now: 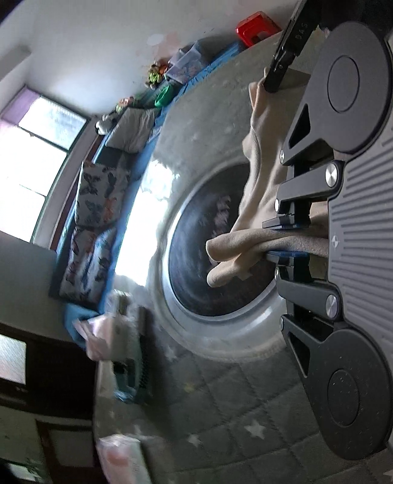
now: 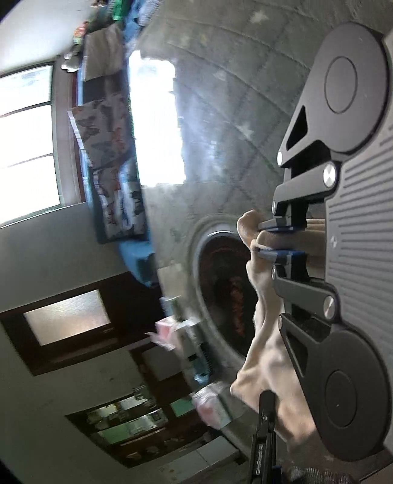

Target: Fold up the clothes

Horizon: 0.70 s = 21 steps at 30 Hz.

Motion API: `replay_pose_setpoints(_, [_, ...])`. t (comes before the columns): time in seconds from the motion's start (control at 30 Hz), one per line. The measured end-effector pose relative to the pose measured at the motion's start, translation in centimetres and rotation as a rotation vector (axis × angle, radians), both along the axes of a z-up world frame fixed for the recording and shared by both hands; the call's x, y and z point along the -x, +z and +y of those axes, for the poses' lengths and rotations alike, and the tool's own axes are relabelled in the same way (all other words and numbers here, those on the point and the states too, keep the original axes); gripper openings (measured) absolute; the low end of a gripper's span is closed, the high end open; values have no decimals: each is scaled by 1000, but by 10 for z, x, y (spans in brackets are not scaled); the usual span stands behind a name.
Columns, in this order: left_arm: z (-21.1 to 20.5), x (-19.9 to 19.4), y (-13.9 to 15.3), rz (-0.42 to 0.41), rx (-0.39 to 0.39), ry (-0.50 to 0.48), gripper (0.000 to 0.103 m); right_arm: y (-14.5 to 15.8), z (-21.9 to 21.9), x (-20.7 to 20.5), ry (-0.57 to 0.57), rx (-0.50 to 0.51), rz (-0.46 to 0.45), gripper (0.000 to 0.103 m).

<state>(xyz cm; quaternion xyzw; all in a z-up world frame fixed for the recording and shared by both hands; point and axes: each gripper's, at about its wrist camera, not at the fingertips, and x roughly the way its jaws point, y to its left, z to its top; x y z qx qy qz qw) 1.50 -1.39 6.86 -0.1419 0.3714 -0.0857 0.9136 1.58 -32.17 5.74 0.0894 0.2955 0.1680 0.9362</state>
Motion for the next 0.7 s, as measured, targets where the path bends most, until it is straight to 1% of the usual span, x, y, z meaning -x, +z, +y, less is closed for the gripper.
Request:
replay_pose_setpoints(0.17, [-30,-9,11,-29,-10,-33,14,27,-16,12,-42,31,-75,10])
replay_pose_setpoints(0.3, [-61,-21,18,-46,-26,-83,14,44,-33,13,-93,69,-117,10])
replay_pose_setpoints(0.5, [-103,-43,19,-49,-55,-141,14,55,-64,8,-183,101,-139,10])
replay_pose_setpoints(0.7, [-142,-66,16,-41,-79,-188,14,52,-96,3,-253,118,-130,10])
